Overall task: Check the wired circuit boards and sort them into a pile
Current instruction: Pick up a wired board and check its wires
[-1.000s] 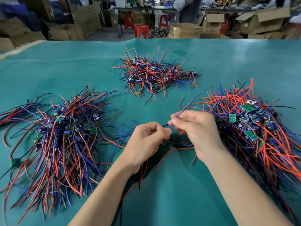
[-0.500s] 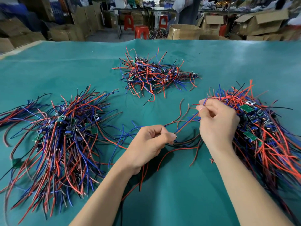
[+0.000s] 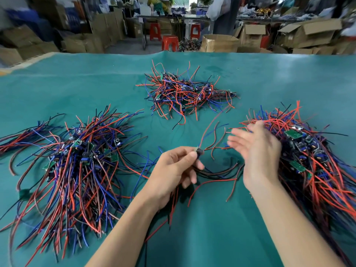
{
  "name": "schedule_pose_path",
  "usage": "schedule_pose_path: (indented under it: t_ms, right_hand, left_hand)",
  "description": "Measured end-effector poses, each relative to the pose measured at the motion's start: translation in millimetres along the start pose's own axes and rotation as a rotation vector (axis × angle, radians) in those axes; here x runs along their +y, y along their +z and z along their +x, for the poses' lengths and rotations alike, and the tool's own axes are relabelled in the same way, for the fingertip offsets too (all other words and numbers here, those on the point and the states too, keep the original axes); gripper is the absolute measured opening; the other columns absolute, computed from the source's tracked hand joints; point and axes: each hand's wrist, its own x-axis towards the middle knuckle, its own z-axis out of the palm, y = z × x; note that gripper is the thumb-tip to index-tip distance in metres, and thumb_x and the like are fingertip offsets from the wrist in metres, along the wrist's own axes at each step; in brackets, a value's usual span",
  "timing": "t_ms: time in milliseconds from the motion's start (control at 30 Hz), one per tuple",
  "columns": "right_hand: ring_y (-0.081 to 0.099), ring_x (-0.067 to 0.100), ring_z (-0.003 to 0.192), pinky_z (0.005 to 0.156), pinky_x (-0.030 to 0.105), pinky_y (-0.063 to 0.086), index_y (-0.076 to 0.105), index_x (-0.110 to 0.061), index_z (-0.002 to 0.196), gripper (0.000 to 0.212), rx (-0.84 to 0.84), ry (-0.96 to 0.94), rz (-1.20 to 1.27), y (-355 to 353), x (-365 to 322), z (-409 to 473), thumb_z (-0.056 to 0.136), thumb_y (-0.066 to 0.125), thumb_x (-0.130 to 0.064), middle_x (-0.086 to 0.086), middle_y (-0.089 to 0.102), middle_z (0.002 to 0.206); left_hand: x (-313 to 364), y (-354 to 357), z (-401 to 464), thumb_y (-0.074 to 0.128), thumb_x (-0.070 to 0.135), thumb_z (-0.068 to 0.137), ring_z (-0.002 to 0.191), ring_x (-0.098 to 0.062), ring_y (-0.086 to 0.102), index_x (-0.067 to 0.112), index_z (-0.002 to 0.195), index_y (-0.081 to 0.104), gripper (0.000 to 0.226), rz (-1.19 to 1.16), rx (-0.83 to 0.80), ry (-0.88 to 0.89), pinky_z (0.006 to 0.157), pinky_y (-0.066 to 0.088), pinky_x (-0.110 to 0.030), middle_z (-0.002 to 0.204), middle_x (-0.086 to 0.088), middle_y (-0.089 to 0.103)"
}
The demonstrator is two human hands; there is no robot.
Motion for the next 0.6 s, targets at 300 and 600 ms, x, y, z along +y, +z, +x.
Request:
schedule_pose_path:
  t_ms: [300, 600]
  right_hand:
    - [0.069, 0.009, 0.069, 0.069, 0.022, 0.056, 0.078, -0.023, 0.082, 0.012, -0.572, -0.118, -0.477, 8, 18, -33, 0.085, 0.081, -0.011, -0.002, 0.077, 0.077]
    - [0.068, 0.005, 0.072, 0.08, 0.049, 0.06, 0.074, -0.028, 0.082, 0.004, -0.212, -0.267, -0.39, 3, 15, -6, 0.079, 0.072, -0.029, -0.009, 0.075, 0.076]
  left_hand:
    - [-2, 1, 0, 0.05, 0.011, 0.103, 0.056, -0.019, 0.065, -0.001, 0.092, 0.065, 0.022, -0.028, 0.001, -0.053, 0.047, 0.048, -0.021, 0.08, -0.019, 0.071]
    - [7, 1, -6, 0.047, 0.012, 0.104, 0.049, -0.017, 0.061, 0.004, 0.089, 0.066, 0.026, 0.084, -0.227, -0.107, 0.046, 0.047, -0.022, 0.07, -0.014, 0.07]
